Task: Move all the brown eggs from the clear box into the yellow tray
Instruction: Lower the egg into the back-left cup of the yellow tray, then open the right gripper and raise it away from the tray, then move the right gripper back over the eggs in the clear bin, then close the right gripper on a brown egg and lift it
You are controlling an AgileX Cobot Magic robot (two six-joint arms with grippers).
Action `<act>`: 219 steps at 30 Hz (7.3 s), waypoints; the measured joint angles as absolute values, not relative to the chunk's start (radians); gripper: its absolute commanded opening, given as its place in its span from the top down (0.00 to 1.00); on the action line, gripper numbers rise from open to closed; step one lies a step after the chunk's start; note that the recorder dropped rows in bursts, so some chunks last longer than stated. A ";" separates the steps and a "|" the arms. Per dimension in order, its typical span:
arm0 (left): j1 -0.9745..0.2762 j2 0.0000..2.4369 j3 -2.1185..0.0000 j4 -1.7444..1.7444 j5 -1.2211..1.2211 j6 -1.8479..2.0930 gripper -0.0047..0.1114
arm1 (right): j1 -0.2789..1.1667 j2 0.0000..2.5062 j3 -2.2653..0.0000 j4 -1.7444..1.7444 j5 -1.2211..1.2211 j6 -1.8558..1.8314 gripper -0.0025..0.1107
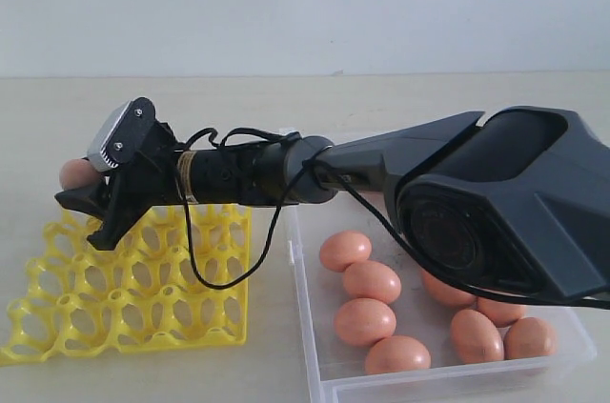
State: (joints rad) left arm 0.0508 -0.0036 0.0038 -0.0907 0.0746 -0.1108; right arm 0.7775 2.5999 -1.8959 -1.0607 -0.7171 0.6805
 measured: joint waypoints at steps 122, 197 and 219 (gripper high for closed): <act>0.051 -0.004 0.004 -0.091 0.075 -0.111 0.93 | 0.595 1.801 -1.101 -1.721 0.323 1.374 0.98; 0.051 -0.004 0.004 -0.091 0.075 -0.111 0.93 | 0.355 1.970 -1.186 0.264 0.603 -0.251 0.98; 0.051 -0.004 0.004 -0.091 0.075 -0.111 0.93 | 0.512 1.839 -1.186 0.300 0.309 -0.314 0.98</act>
